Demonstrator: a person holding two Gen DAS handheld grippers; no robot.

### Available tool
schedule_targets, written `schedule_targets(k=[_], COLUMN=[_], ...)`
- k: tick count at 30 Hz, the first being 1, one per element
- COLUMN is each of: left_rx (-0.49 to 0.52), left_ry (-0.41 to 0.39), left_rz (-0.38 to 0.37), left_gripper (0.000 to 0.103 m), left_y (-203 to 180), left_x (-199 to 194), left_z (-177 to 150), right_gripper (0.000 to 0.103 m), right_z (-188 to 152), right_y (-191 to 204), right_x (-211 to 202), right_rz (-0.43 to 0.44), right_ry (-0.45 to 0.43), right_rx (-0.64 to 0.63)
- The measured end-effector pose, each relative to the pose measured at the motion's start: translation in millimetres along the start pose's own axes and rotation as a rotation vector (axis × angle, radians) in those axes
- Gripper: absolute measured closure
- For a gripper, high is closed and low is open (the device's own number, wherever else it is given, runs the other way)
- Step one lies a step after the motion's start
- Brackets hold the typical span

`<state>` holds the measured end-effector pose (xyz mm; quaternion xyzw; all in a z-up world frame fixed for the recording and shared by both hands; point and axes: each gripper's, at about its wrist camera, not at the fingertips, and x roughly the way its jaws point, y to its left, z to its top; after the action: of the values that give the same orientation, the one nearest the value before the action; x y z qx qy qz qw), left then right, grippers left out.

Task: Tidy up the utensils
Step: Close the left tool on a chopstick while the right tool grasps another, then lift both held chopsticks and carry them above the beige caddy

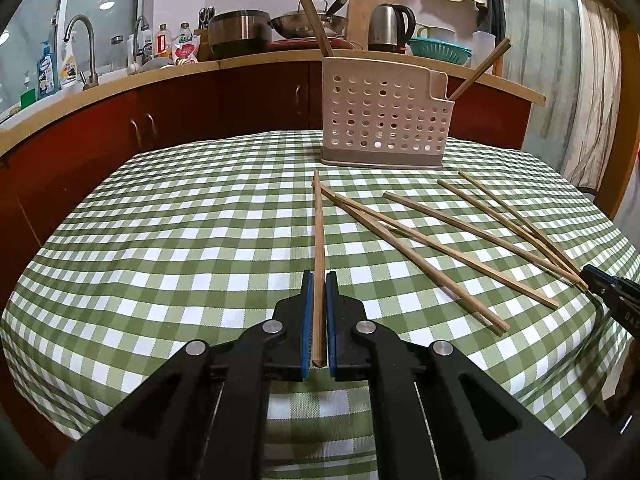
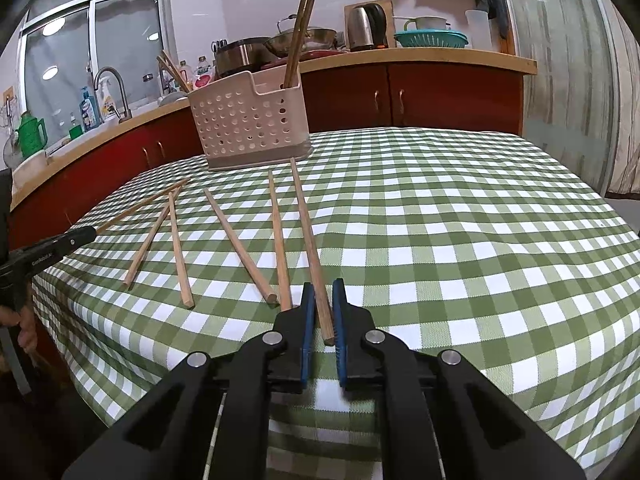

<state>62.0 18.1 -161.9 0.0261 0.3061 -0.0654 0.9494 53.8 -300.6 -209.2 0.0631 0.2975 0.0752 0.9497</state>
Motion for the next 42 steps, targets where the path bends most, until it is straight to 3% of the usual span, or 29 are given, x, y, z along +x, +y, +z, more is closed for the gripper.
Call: schedule_targets(k=[18,27,32,42], left_rx=[0.015,0.015,0.015,0.013], left_ry=[-0.093,-0.081,-0.083,-0.080], left_rz=[0.001,0.001,0.002,0.001], left_gripper=[0.097,0.097,0.097,0.097], left_y=[-3,-2,-2,-2], left_x=[-24,-22,-23,-23], left_z=[16,12,13,14], right_gripper=[0.096,0.096,0.087,0.087], right_z=[21,3,-3,-6], right_y=[12,3,-2,-1], right_x=[-23,-3,-7,-11], right_rz=[-0.023,-0.014,-0.023,-0.022], right_ry=[-0.079,0.002,-0.001,-0.008], right_rx=[-0.053,-0.026,-0.017,-0.034])
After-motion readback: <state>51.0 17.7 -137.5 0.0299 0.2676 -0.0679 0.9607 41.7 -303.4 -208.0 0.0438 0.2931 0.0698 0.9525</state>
